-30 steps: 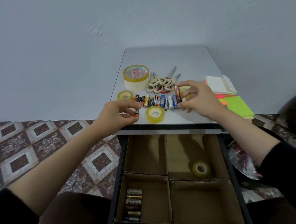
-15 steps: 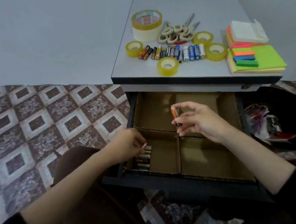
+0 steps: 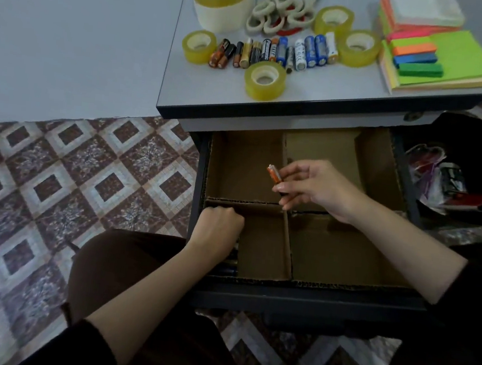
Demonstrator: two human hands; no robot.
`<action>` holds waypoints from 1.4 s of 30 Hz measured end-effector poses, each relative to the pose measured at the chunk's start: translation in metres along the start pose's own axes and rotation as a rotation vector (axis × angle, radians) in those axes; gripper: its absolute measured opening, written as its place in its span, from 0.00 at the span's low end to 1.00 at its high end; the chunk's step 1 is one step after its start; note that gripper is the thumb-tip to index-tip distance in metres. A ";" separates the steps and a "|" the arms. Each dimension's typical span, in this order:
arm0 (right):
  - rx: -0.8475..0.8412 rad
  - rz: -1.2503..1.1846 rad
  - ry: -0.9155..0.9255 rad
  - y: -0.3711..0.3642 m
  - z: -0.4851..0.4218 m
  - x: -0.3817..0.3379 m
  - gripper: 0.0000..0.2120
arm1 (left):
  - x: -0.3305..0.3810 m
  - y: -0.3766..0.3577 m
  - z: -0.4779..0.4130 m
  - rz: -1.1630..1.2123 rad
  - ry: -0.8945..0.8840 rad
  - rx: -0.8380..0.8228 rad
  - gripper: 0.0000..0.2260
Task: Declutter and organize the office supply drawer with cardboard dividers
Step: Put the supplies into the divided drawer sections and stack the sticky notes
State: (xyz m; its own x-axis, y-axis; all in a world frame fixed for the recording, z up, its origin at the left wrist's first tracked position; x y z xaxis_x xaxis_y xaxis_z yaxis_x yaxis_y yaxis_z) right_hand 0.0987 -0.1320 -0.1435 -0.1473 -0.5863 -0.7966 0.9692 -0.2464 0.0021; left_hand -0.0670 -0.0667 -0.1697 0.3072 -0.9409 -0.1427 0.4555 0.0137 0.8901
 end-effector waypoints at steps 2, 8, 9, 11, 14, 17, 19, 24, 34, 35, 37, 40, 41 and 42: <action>-0.004 -0.009 -0.009 0.001 0.000 0.001 0.08 | 0.000 -0.001 0.000 -0.025 -0.019 -0.028 0.11; -0.006 0.028 -0.011 0.001 0.007 -0.003 0.09 | 0.003 0.001 0.006 0.003 -0.049 -0.077 0.09; -0.010 0.038 -0.013 0.000 0.010 -0.005 0.09 | 0.003 0.001 0.009 0.037 -0.052 -0.050 0.09; -0.022 0.072 -0.021 -0.002 0.016 -0.009 0.09 | -0.004 0.004 0.018 0.166 -0.063 0.105 0.10; -0.053 0.239 -0.039 -0.010 0.028 -0.013 0.09 | -0.027 0.009 0.036 0.493 -0.025 0.570 0.10; -0.112 0.400 -0.051 -0.032 0.035 -0.010 0.08 | -0.059 0.004 0.040 0.671 0.199 0.902 0.09; -0.128 0.483 -0.098 -0.054 0.037 0.000 0.08 | -0.076 -0.005 0.033 0.742 0.278 0.901 0.12; 0.044 0.483 -0.134 -0.090 0.020 0.031 0.06 | -0.088 -0.019 0.015 0.755 0.182 0.660 0.19; 0.519 0.397 -0.120 -0.105 -0.023 0.051 0.11 | -0.090 -0.026 0.007 0.889 0.180 0.690 0.20; 0.507 0.303 -0.144 -0.105 -0.026 0.052 0.10 | -0.090 -0.027 0.006 0.901 0.167 0.703 0.19; 0.477 0.114 -0.212 -0.107 -0.028 0.053 0.10 | -0.091 -0.029 0.004 0.919 0.156 0.728 0.20; 0.479 0.006 -0.282 -0.107 -0.031 0.057 0.09 | -0.091 -0.030 0.004 0.922 0.157 0.745 0.20; 0.471 0.013 -0.293 -0.106 -0.032 0.057 0.08 | -0.091 -0.030 0.004 0.922 0.155 0.746 0.21; 0.451 0.013 -0.307 -0.105 -0.032 0.057 0.08 | -0.091 -0.030 0.004 0.923 0.155 0.745 0.21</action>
State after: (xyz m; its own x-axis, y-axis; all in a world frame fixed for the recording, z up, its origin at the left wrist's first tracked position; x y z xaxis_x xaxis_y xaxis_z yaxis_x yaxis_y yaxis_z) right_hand -0.0055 -0.1146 -0.2091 -0.2526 -0.7734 -0.5814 0.8003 -0.5047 0.3237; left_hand -0.1113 0.0169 -0.1818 0.3841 -0.6275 0.6773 -0.5710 0.4151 0.7083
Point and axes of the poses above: each hand's wrist, its own z-axis away from the middle knuckle, its own y-axis out of the back of the hand, x = y × z, the point moved 1 cm from there along -z, towards the middle knuckle, and after that the axes turned 11 degrees about -y, right-handed, at the moved point
